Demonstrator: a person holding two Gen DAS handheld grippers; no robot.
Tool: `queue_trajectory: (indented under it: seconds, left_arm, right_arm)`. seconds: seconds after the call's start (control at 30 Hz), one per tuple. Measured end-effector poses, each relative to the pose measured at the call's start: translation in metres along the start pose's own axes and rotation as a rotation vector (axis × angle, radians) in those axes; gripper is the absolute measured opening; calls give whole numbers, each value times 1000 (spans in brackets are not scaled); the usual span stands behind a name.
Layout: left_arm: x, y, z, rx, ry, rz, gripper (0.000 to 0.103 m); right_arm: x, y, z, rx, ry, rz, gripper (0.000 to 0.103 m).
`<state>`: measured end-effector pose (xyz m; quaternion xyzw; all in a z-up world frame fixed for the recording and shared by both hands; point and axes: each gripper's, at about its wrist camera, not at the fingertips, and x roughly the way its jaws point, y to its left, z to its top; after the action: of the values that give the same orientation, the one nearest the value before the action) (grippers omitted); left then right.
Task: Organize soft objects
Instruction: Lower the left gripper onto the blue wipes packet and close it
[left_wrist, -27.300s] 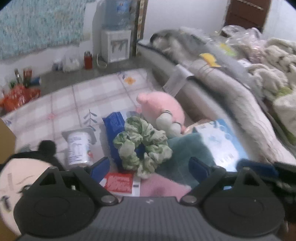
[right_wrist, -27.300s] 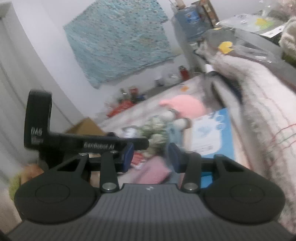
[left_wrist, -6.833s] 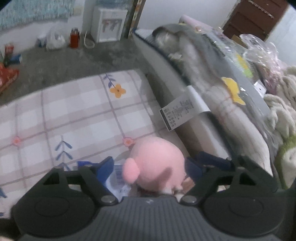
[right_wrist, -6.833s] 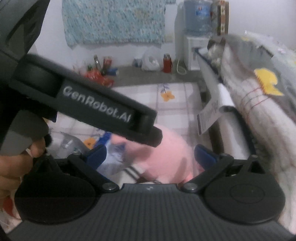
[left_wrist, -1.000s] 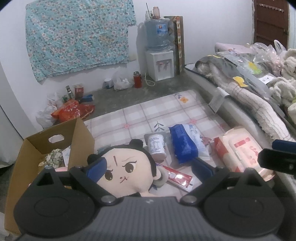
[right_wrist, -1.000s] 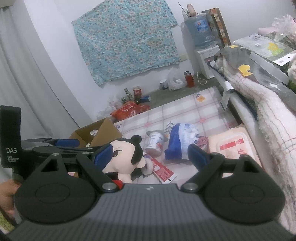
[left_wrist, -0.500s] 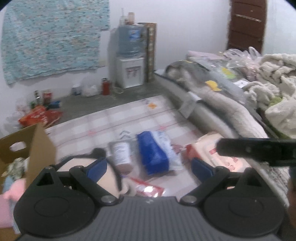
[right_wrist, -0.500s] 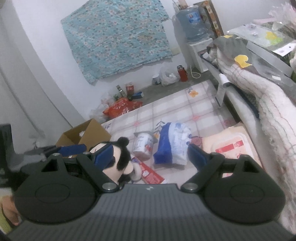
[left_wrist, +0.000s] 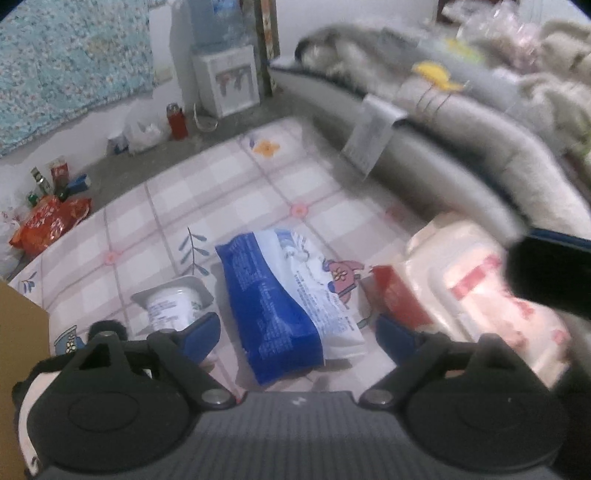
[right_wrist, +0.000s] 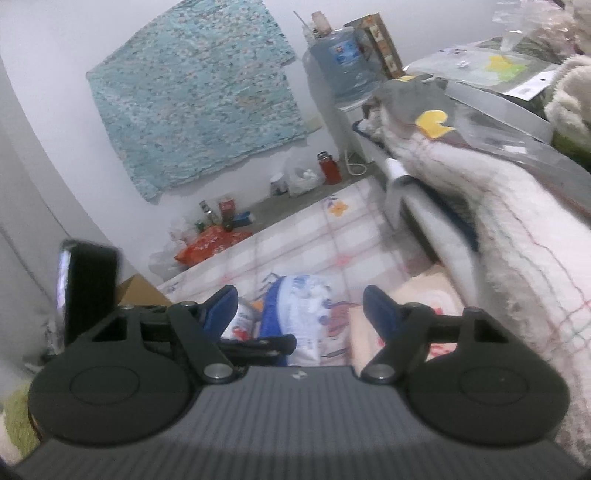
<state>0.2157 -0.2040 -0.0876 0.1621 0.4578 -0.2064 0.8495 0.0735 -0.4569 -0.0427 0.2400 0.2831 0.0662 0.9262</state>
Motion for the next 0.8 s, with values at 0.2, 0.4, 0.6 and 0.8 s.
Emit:
queue_trajectory:
  seconds: [0.2, 0.4, 0.6, 0.8]
  left_arm:
    - [30, -2, 5, -11, 84, 36, 83]
    - [35, -6, 8, -28, 94, 32, 70]
    - [32, -8, 11, -55, 74, 43, 56]
    - [9, 1, 11, -127, 57, 8, 48]
  right_arm:
    - [7, -17, -6, 11, -3, -7, 75]
    - [11, -24, -13, 23, 4, 8, 75]
    - [6, -29, -15, 35, -1, 18, 75]
    - [-6, -29, -20, 31, -15, 21, 75]
